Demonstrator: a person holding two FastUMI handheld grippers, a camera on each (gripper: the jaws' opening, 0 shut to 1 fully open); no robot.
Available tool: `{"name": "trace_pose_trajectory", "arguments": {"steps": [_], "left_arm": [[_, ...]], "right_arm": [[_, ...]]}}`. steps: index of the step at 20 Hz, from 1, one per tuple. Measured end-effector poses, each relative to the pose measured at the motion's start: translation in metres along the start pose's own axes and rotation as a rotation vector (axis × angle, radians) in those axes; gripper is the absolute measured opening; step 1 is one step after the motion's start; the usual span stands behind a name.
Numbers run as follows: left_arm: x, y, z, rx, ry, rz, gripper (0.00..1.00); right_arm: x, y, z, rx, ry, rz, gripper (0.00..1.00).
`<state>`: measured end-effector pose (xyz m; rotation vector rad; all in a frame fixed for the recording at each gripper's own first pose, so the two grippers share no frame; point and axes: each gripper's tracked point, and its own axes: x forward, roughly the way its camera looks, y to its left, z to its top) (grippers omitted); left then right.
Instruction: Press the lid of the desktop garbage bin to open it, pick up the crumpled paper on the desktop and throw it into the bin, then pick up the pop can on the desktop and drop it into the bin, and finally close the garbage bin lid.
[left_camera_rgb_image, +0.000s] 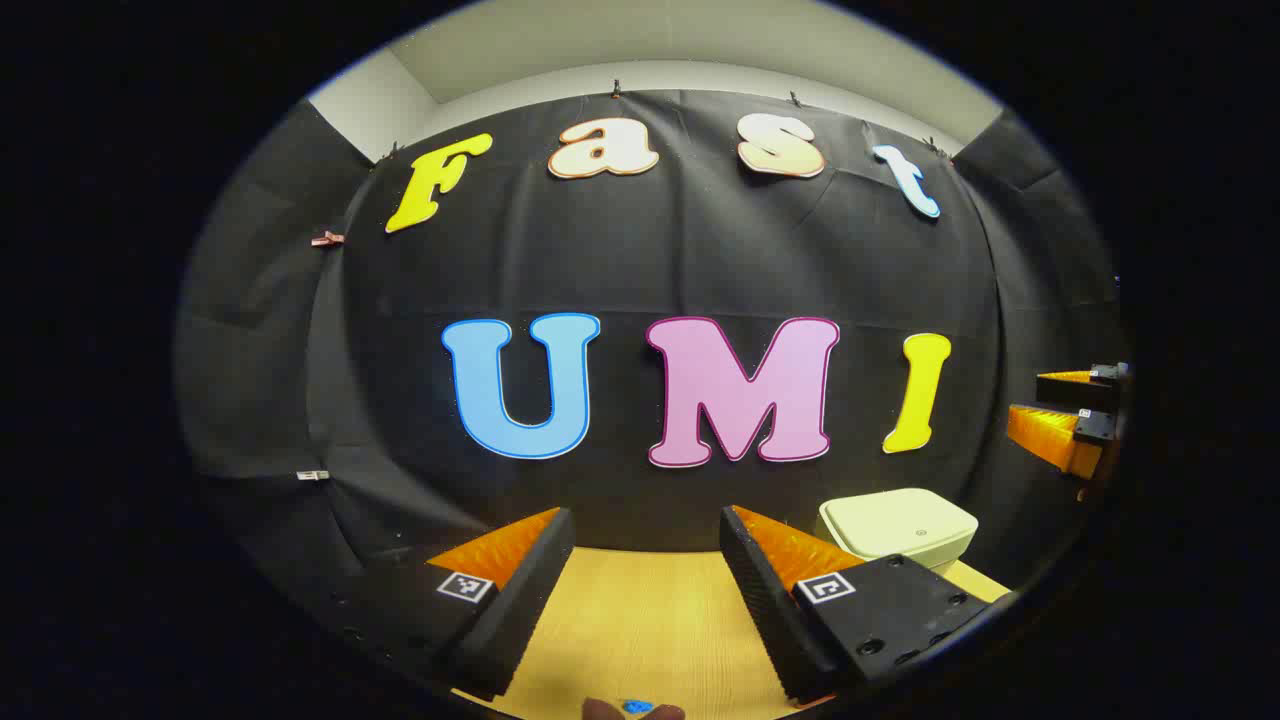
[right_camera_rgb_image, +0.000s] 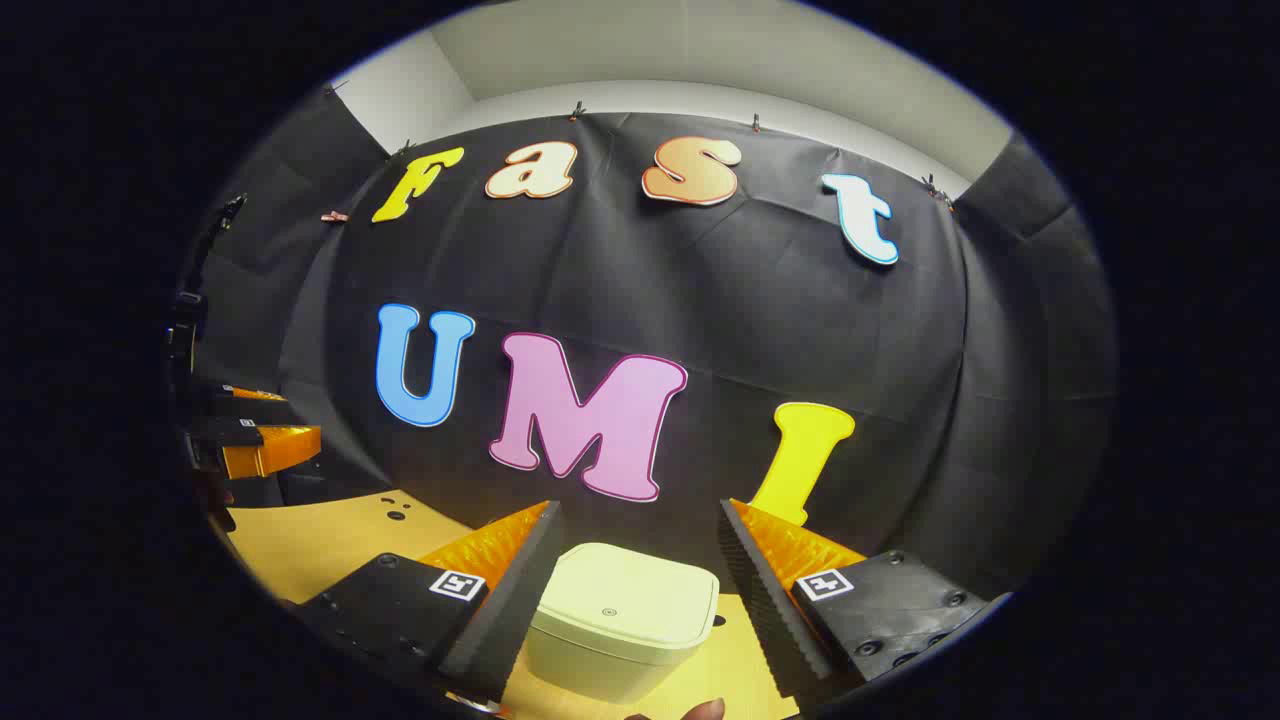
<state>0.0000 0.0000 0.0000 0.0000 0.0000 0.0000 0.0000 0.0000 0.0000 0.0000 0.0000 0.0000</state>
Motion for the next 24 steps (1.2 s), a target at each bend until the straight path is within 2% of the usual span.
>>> {"name": "trace_pose_trajectory", "arguments": {"steps": [17, 23, 24], "left_arm": [[-0.001, -0.011, -0.006, 0.018, 0.012, -0.007, 0.95], [-0.002, -0.01, -0.007, 0.02, 0.012, -0.001, 0.95], [-0.002, -0.01, -0.007, 0.02, 0.01, -0.001, 0.94]], "right_arm": [[0.003, -0.006, -0.011, 0.018, 0.019, 0.007, 0.96], [0.004, 0.002, -0.022, 0.058, 0.049, 0.054, 0.05], [0.005, 0.003, -0.025, 0.057, 0.054, 0.064, 0.05]]}}
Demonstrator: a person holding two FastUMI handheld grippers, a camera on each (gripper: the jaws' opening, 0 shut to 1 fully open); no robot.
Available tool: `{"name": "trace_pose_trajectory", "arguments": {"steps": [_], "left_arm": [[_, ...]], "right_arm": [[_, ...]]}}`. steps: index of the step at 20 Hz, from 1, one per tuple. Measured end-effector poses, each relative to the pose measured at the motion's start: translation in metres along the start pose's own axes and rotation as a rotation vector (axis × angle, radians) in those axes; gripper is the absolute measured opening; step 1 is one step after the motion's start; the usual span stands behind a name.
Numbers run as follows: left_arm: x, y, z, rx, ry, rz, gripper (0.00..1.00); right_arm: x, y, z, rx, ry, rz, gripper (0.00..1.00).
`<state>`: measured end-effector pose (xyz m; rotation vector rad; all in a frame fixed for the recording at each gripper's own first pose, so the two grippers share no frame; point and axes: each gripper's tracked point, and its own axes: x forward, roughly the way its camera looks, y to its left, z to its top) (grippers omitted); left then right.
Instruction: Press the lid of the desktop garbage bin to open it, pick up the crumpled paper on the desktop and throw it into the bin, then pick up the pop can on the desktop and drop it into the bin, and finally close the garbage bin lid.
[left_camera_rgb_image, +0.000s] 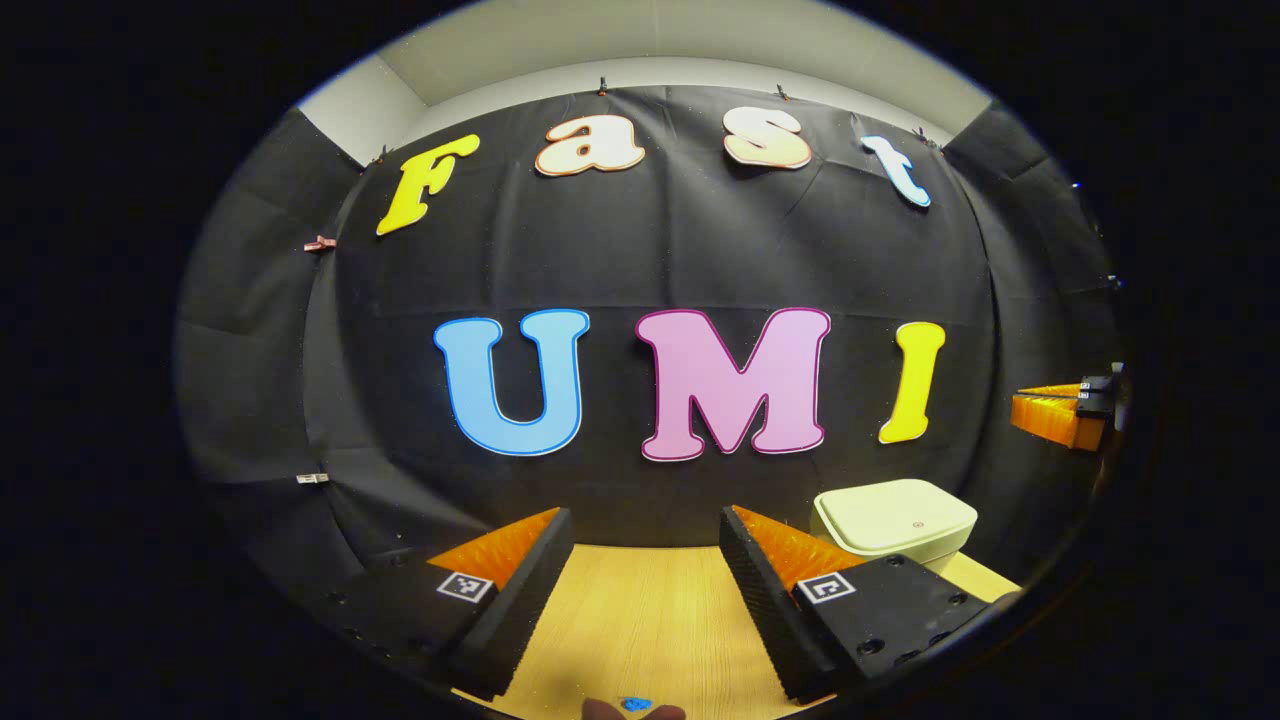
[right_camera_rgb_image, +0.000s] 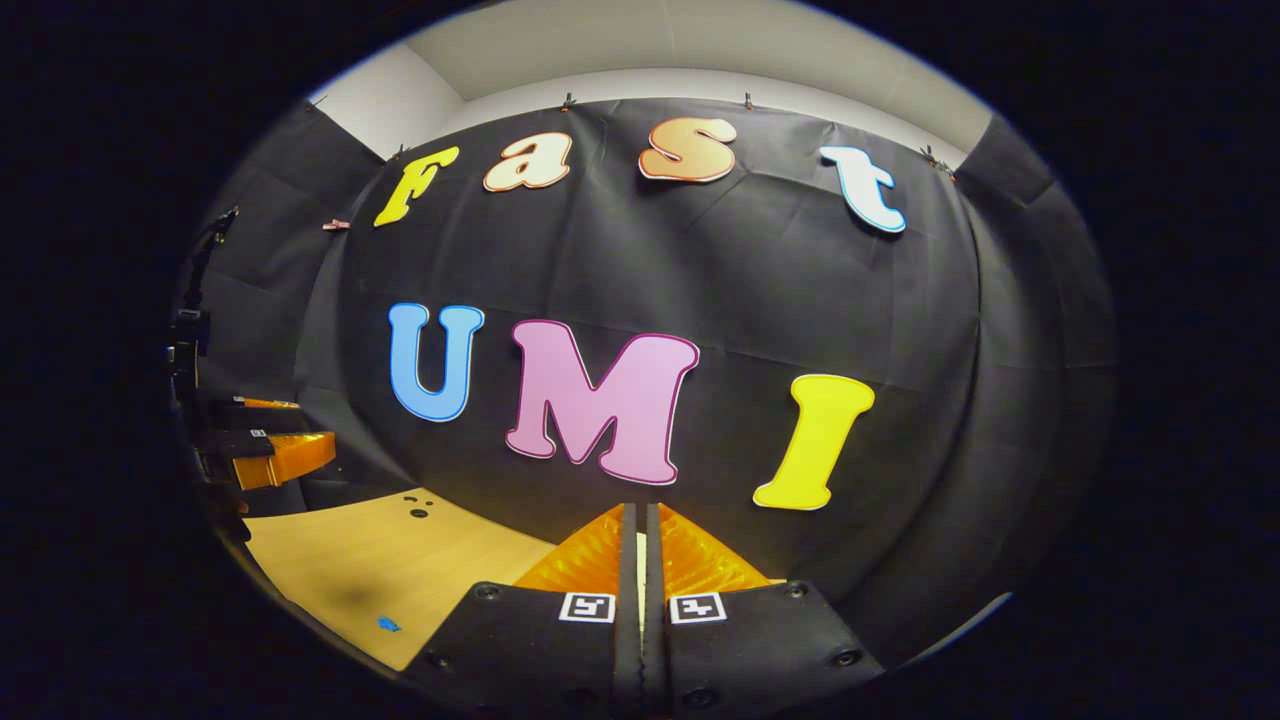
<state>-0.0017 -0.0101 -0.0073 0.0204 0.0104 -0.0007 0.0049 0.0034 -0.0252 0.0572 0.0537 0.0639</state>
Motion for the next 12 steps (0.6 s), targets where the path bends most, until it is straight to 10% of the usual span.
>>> {"name": "trace_pose_trajectory", "arguments": {"steps": [12], "left_arm": [[-0.008, 0.003, -0.001, 0.0, -0.001, 0.005, 0.95]], "right_arm": [[0.063, 0.002, -0.067, 0.013, 0.128, 0.032, 0.06]]}}
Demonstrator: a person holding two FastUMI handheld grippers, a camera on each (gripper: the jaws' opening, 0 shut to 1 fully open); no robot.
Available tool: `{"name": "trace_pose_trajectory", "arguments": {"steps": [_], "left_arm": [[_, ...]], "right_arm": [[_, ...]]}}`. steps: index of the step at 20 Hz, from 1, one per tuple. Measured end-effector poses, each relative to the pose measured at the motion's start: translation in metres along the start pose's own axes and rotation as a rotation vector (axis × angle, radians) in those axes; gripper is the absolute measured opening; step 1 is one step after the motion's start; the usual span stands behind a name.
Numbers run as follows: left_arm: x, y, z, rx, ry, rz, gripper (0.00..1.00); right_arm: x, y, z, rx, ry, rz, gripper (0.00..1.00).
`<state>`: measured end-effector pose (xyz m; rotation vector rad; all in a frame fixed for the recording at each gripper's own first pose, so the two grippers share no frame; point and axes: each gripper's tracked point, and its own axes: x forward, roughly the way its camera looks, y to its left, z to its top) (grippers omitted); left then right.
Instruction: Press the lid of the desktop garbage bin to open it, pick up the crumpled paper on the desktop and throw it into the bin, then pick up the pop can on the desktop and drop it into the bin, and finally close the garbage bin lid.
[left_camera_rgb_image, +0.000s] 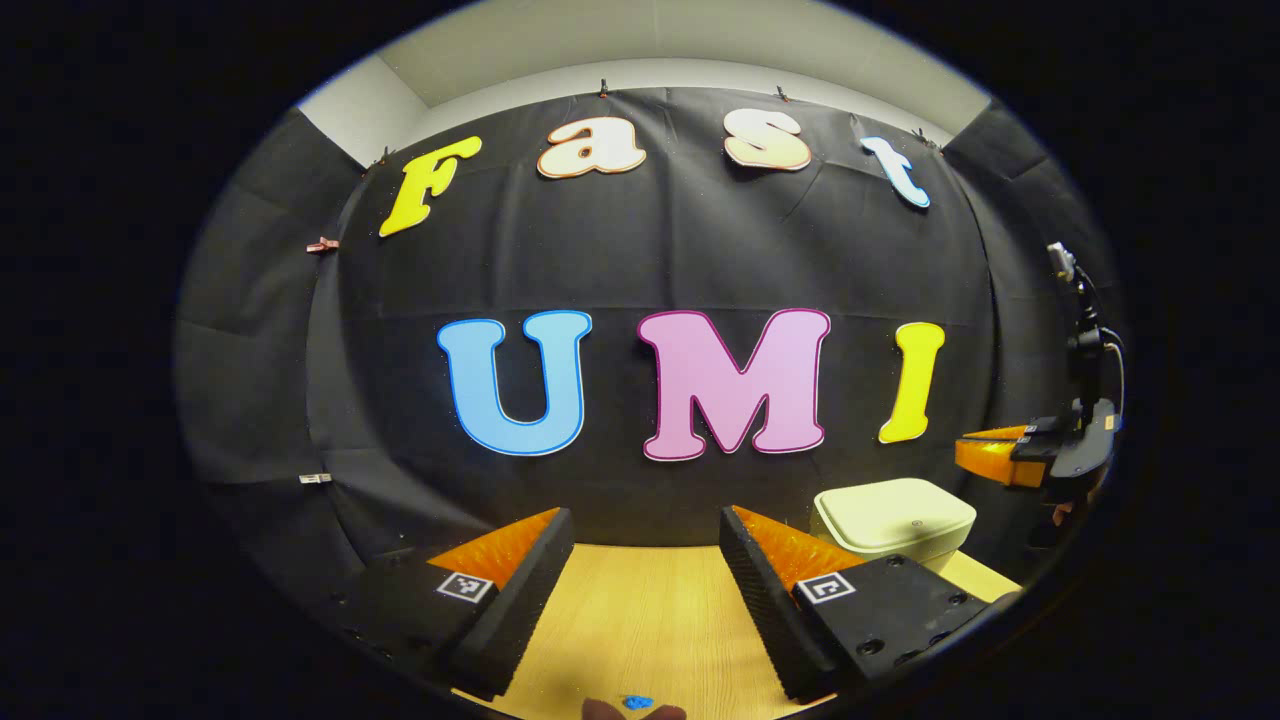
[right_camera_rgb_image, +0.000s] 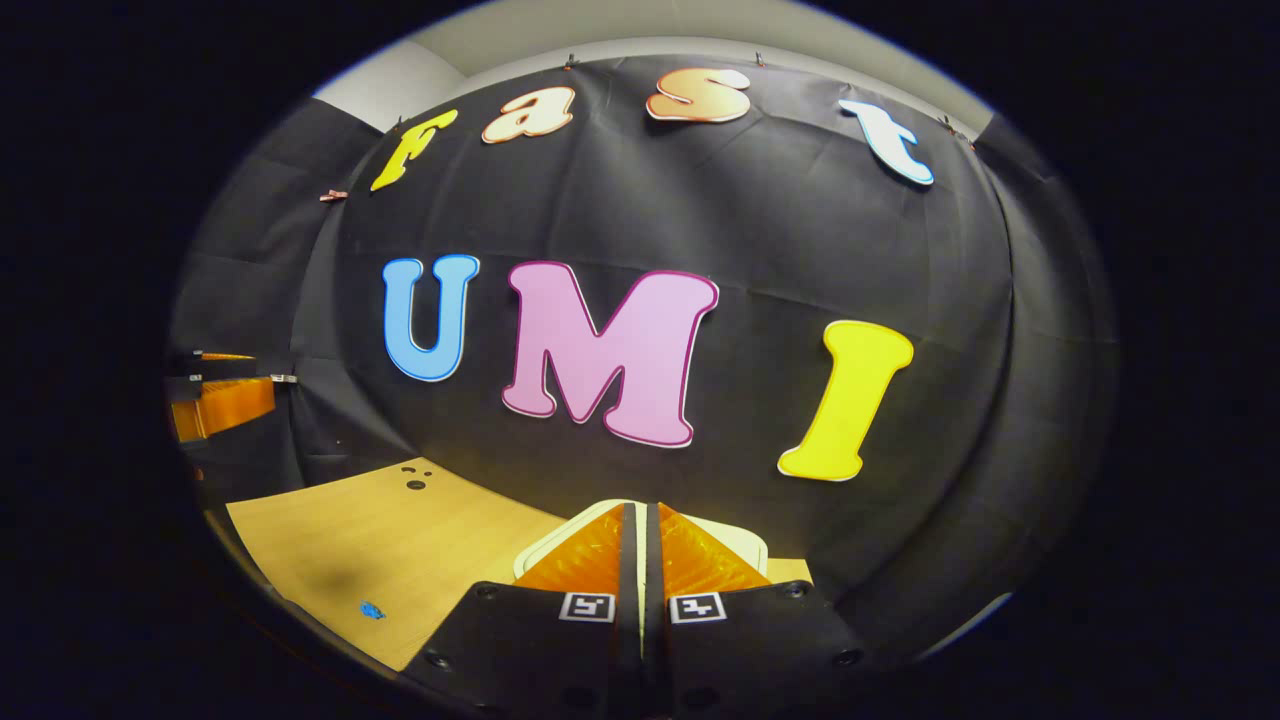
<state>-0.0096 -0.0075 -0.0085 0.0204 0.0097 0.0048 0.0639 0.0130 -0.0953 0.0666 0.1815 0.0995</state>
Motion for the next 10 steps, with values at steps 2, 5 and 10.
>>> {"name": "trace_pose_trajectory", "arguments": {"steps": [2, 5, 10], "left_arm": [[-0.002, 0.002, 0.0, 0.0, 0.002, 0.005, 0.95], [-0.005, 0.004, -0.001, 0.002, 0.004, 0.013, 0.95], [-0.007, 0.008, -0.004, 0.004, 0.012, 0.022, 0.95]], "right_arm": [[0.009, 0.002, -0.016, 0.028, 0.036, 0.007, 0.05], [0.019, 0.002, -0.04, 0.042, 0.084, 0.0, 0.05], [0.026, 0.006, -0.069, 0.034, 0.143, 0.007, 0.05]]}}
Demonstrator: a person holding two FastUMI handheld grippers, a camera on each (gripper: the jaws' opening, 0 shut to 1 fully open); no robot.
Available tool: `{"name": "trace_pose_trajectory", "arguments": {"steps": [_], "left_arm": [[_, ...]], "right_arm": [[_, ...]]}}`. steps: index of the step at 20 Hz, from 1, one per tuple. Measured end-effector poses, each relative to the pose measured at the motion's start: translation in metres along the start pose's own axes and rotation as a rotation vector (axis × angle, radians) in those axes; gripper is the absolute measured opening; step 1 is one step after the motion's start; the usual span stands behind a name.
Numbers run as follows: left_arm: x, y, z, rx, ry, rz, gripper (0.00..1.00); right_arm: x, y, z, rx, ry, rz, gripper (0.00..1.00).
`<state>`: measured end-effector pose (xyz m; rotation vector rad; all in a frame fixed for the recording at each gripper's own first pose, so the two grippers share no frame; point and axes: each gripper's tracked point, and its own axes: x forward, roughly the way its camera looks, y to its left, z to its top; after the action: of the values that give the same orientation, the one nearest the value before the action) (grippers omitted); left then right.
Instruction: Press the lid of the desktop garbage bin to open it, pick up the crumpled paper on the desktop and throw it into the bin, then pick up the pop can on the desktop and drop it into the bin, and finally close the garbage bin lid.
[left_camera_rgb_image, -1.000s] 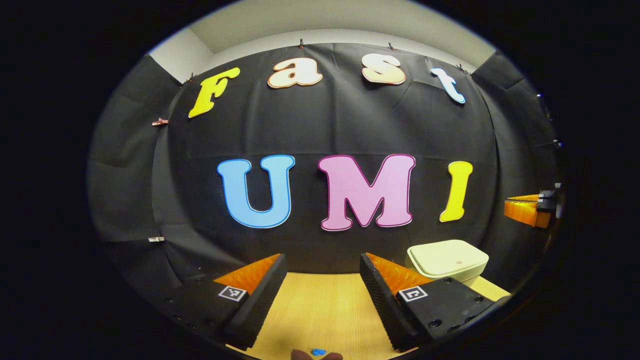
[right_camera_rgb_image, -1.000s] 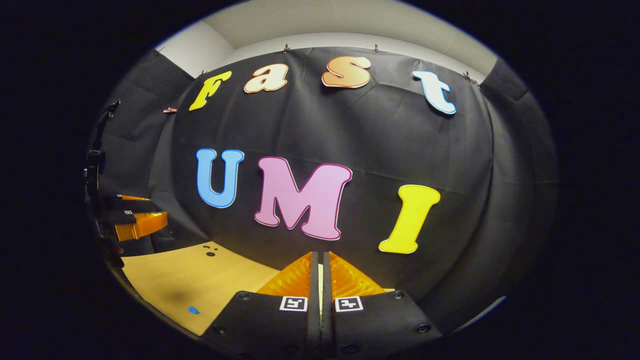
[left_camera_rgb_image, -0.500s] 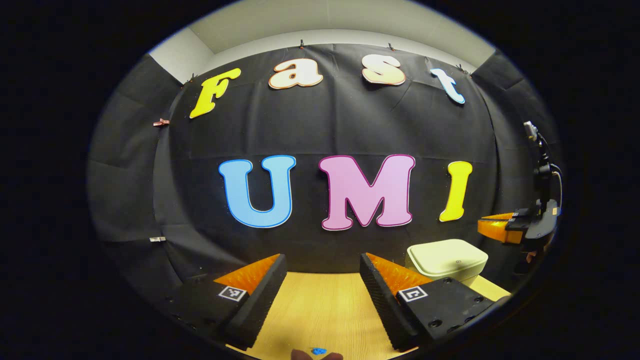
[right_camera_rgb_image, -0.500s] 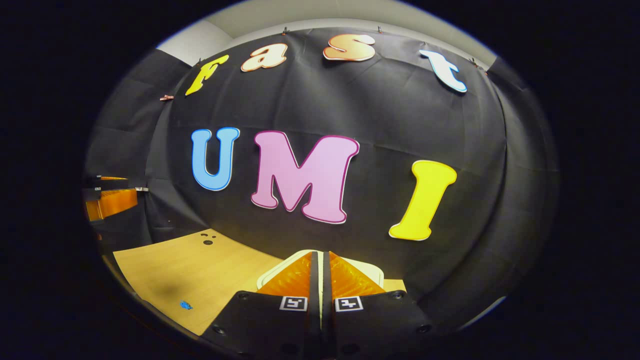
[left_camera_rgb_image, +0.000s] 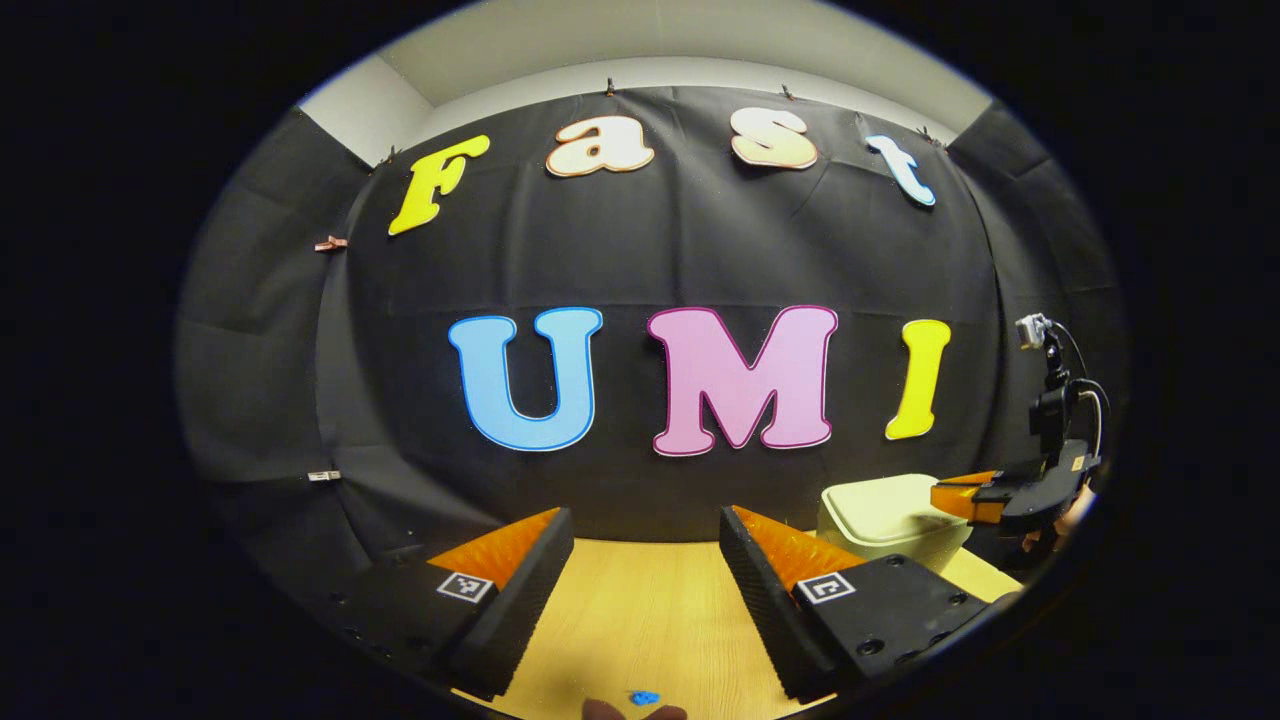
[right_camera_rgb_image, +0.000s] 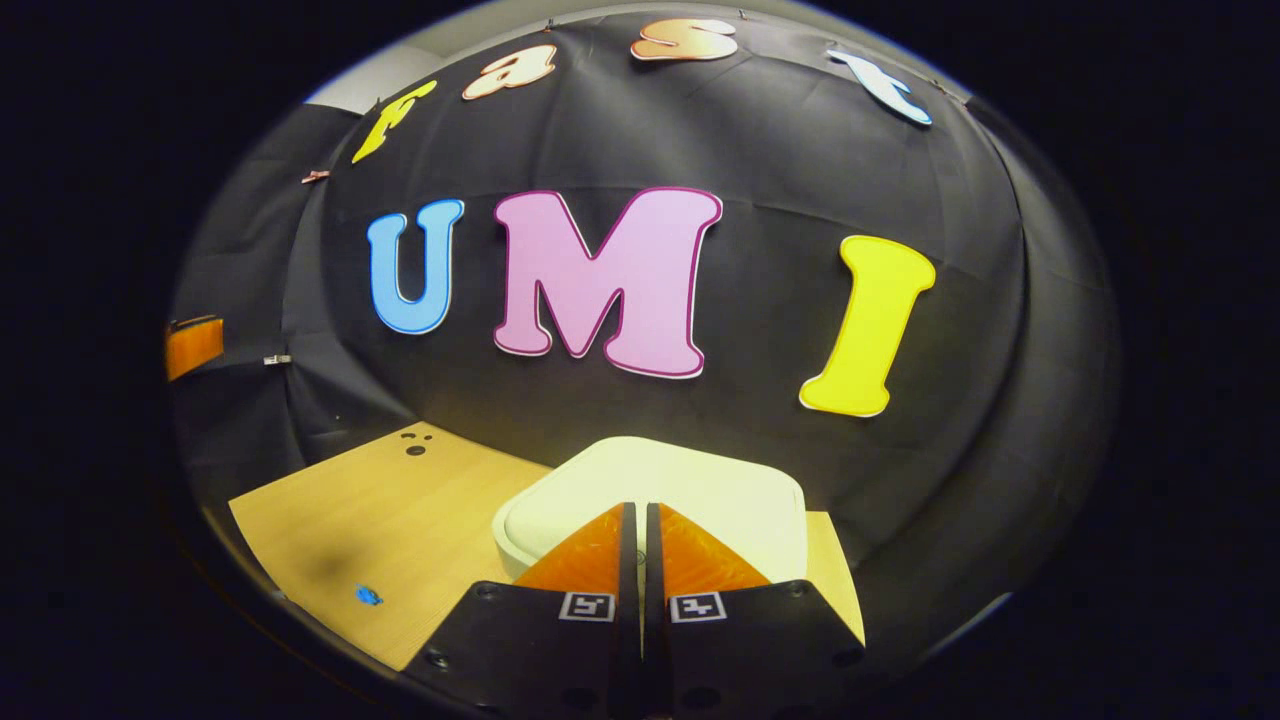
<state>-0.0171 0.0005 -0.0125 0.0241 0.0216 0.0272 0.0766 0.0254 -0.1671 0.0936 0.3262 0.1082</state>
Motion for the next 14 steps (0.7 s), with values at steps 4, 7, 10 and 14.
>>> {"name": "trace_pose_trajectory", "arguments": {"steps": [4, 7, 10, 14], "left_arm": [[0.0, 0.0, 0.0, -0.003, 0.002, 0.001, 0.95], [0.0, 0.0, 0.001, 0.0, 0.004, 0.004, 0.95], [0.0, 0.001, -0.001, 0.003, 0.006, 0.006, 0.95], [0.001, 0.0, -0.001, -0.001, 0.006, 0.011, 0.95]], "right_arm": [[0.005, 0.002, -0.014, -0.009, 0.03, 0.006, 0.05], [0.008, 0.002, -0.021, -0.011, 0.051, 0.009, 0.05], [0.008, 0.003, -0.023, -0.01, 0.052, 0.014, 0.06], [0.007, 0.004, -0.028, -0.031, 0.048, 0.036, 0.06]]}}
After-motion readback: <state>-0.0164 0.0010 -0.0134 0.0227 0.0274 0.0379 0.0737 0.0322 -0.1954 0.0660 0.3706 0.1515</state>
